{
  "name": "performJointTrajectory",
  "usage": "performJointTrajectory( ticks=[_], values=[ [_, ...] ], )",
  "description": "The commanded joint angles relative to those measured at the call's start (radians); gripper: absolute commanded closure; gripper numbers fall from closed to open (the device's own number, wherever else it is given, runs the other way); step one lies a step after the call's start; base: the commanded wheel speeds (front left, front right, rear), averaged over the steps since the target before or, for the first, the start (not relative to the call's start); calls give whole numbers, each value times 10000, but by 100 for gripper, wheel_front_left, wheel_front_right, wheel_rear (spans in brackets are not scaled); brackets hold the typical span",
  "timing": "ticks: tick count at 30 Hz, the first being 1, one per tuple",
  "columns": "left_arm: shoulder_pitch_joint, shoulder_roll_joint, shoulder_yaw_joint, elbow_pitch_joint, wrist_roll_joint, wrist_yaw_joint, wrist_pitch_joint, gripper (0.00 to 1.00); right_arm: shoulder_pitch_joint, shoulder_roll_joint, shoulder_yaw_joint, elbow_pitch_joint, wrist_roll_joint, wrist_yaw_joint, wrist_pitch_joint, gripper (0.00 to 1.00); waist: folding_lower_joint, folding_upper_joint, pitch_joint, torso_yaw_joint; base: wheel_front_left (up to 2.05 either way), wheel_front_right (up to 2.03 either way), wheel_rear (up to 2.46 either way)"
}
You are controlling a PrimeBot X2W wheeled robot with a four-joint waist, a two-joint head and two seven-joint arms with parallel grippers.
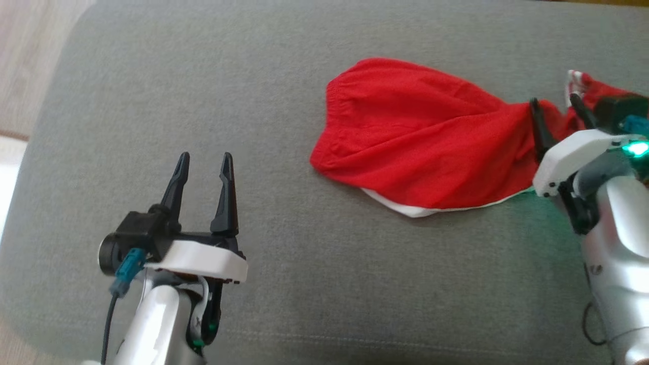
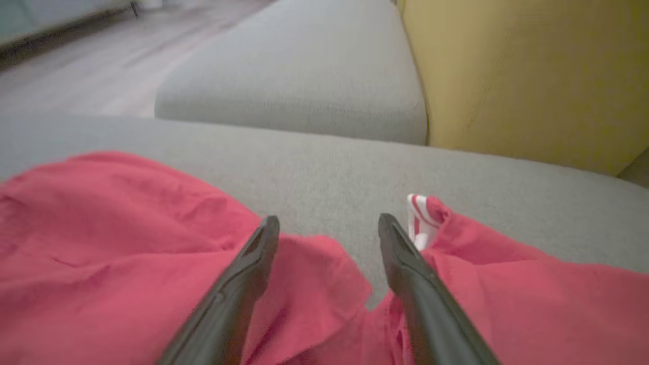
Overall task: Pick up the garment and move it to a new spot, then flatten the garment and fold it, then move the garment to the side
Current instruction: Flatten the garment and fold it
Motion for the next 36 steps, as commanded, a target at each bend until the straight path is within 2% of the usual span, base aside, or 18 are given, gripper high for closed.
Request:
performJointTrajectory(
  ticks=[1, 10, 16, 21, 29, 36],
  values=[
    [-298, 55, 360, -309, 59, -24, -53, 0, -108, 108, 110, -408, 186, 19, -405, 0, 0, 0, -193, -202, 0, 0, 0],
    [57, 55, 633, -530, -4, -187, -53, 0, 1615, 887, 229, -2070, 1287, 19, -2254, 0, 0, 0, -900, -1039, 0, 0, 0],
    [240, 55, 720, -611, -50, -231, -53, 0, 3183, 1449, 27, -3470, 1667, 19, -2659, 0, 0, 0, -1150, -1478, 0, 0, 0],
    [381, 55, 703, -582, -53, -246, -53, 0, 4245, 1791, -187, -4106, 1871, 19, -2635, 0, 0, 0, -1192, -1716, 0, 0, 0],
    [354, 55, 562, -498, -32, -272, -53, 0, 4641, 1898, -183, -4121, 2226, 19, -2373, 0, 0, 0, -896, -1664, 0, 0, 0],
    [108, 55, 427, -366, 57, -329, -53, 0, 4022, 1903, -164, -3272, 2991, 19, -2018, 0, 0, 0, -431, -1236, 0, 0, 0]
  ],
)
